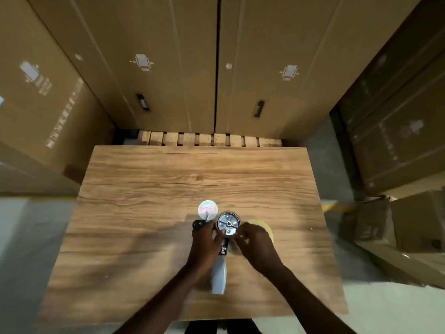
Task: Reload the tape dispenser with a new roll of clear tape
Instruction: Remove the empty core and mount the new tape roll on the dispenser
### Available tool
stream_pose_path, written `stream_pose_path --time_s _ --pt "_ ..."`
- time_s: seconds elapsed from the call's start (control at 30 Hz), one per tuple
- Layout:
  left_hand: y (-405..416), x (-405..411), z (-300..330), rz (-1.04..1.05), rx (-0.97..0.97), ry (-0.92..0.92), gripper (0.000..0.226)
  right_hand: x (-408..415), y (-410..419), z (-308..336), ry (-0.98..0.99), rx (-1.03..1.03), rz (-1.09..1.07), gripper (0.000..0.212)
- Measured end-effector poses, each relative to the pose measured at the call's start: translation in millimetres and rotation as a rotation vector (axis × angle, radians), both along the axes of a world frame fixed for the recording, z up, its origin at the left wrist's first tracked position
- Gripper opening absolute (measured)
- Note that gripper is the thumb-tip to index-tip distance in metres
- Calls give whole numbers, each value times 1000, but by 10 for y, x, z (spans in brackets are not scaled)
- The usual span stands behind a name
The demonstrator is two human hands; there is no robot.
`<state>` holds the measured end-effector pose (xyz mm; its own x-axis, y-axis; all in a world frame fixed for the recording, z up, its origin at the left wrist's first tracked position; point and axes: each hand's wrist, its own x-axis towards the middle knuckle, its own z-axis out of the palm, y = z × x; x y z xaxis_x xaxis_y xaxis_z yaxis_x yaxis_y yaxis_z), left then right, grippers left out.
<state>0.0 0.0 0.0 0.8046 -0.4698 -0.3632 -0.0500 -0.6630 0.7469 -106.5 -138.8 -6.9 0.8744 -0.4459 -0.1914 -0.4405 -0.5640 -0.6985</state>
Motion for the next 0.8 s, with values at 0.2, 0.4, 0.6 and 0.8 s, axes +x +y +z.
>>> stream_pose_path --time_s 0.2,0.4,0.6,0.8 --pt "-385 177 -315 -6 153 86 31 637 -480 -97 280 -50 105 64" --pt "-95 175 -590 -154 223 -50 47 857 -545 -355 444 30 259 28" --pt "178 464 -607 -132 153 17 41 849 -164 -476 379 121 264 50" --pt "279 508 -613 -114 96 75 26 759 10 -669 374 284 -66 30"
